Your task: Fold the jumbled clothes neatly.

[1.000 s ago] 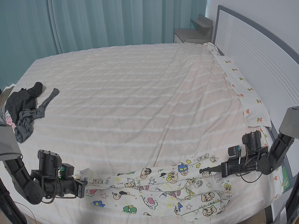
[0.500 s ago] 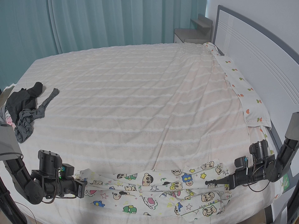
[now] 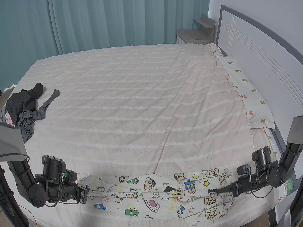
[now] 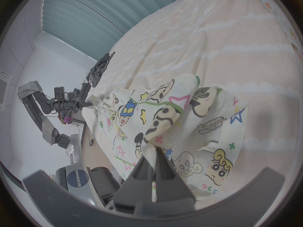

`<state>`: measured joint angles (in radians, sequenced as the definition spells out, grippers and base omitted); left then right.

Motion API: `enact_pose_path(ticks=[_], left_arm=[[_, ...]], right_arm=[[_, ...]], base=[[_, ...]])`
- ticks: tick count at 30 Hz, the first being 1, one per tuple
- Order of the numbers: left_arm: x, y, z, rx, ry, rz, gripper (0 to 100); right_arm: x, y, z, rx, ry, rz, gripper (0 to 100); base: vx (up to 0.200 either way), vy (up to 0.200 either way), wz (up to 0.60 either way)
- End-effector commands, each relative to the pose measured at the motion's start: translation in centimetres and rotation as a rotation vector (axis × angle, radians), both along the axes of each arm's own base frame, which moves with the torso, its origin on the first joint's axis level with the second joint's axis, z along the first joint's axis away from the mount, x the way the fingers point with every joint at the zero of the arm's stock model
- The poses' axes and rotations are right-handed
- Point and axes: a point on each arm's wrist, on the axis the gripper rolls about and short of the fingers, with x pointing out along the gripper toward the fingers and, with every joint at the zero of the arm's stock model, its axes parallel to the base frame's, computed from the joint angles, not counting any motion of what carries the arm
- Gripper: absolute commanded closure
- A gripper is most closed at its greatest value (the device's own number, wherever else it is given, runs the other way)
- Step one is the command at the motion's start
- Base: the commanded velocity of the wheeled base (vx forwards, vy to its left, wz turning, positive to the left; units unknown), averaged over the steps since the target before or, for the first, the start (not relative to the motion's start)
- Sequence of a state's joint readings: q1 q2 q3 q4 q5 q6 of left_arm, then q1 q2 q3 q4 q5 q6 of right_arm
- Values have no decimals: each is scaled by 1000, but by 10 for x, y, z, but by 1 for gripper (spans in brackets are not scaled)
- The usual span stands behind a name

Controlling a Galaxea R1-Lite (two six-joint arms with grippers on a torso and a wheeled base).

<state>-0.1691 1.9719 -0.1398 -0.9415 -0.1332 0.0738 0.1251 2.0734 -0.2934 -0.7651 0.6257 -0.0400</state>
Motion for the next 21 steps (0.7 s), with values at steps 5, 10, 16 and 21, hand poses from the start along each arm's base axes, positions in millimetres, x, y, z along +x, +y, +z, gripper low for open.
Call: enact_pose_path(ticks=[5, 10, 16, 21], left_arm=[[0, 0, -3, -25, 22, 41, 0], [1, 3, 11, -76, -49, 98, 0], [4, 9, 31, -189, -133, 235, 0], [18, 7, 43, -367, -143, 388, 0]], right_arm=[[-6, -7, -4, 10, 20, -22, 0], [-21, -15, -3, 34, -24, -42, 0], [-43, -35, 4, 87, -83, -143, 0], [-44, -55, 21, 135, -142, -267, 0]], base=[[0, 0, 0], [0, 0, 0], [0, 0, 0], [0, 0, 0]])
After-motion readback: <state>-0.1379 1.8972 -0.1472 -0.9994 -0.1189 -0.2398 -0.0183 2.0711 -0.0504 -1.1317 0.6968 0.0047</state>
